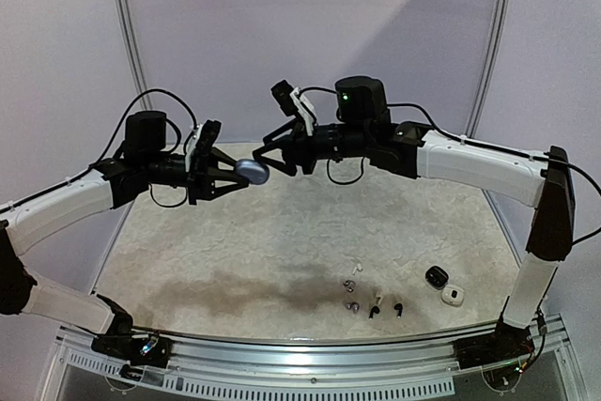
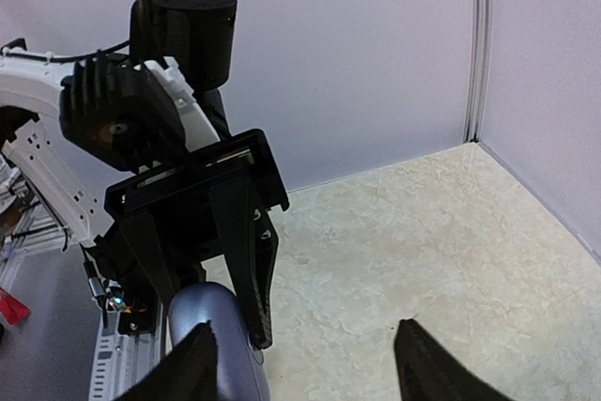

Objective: Insert the wireless bluetooth earbuds into the charging case

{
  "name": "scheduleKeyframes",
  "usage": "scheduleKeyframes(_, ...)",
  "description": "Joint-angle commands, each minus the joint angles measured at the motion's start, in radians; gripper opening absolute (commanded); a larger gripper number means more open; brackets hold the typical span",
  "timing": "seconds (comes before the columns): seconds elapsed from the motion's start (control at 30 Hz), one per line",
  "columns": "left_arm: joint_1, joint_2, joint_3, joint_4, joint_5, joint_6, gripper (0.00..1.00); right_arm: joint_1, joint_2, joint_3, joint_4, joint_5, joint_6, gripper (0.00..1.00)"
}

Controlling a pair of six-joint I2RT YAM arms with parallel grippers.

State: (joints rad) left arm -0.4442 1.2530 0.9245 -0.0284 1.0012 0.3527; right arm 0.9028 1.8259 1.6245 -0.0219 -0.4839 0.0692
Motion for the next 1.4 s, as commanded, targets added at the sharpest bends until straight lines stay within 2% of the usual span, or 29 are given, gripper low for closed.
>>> scheduleKeyframes(0.0, -0.013, -0.016, -0.002, 0.051, -0.009, -0.104, 0.00, 0.005, 0.015, -0.011, -0.010, -0.069, -0.038, 0.80)
scheduleKeyframes(0.03, -0.012, -0.016, -0.004, 0.054, -0.008, -0.118, 0.00, 0.010, 0.005, -0.021, -0.006, -0.080, -0.051, 0.85)
scheduleKeyframes(0.1, -0.011, -0.016, -0.007, 0.055, -0.005, -0.123, 0.00, 0.019, -0.008, -0.032, -0.003, -0.098, -0.095, 0.90)
scheduleKeyframes(0.2, -0.011, -0.015, -0.006, 0.053, -0.007, -0.117, 0.00, 0.029, -0.018, -0.040, -0.005, -0.115, -0.122, 0.91)
scheduleKeyframes(0.33, -0.011, -0.013, -0.006, 0.057, 0.012, -0.093, 0.00, 0.047, 0.000, -0.014, -0.084, -0.027, -0.176, 0.91)
scheduleKeyframes(0.6, -0.013, -0.013, -0.006, 0.034, 0.058, -0.023, 0.00, 0.046, 0.034, 0.014, -0.095, 0.119, -0.159, 0.85)
scheduleKeyframes(0.77, -0.014, -0.016, -0.001, -0.067, 0.061, 0.108, 0.00, 0.043, 0.037, 0.026, -0.101, 0.125, -0.148, 0.84)
scheduleKeyframes(1.0, -0.019, -0.022, 0.016, -0.242, 0.027, 0.368, 0.00, 0.027, 0.038, 0.037, -0.085, 0.117, -0.121, 0.81)
scheduleKeyframes(1.37, -0.019, -0.024, 0.013, -0.300, 0.011, 0.428, 0.00, 0.019, 0.038, 0.037, -0.074, 0.102, -0.098, 0.78)
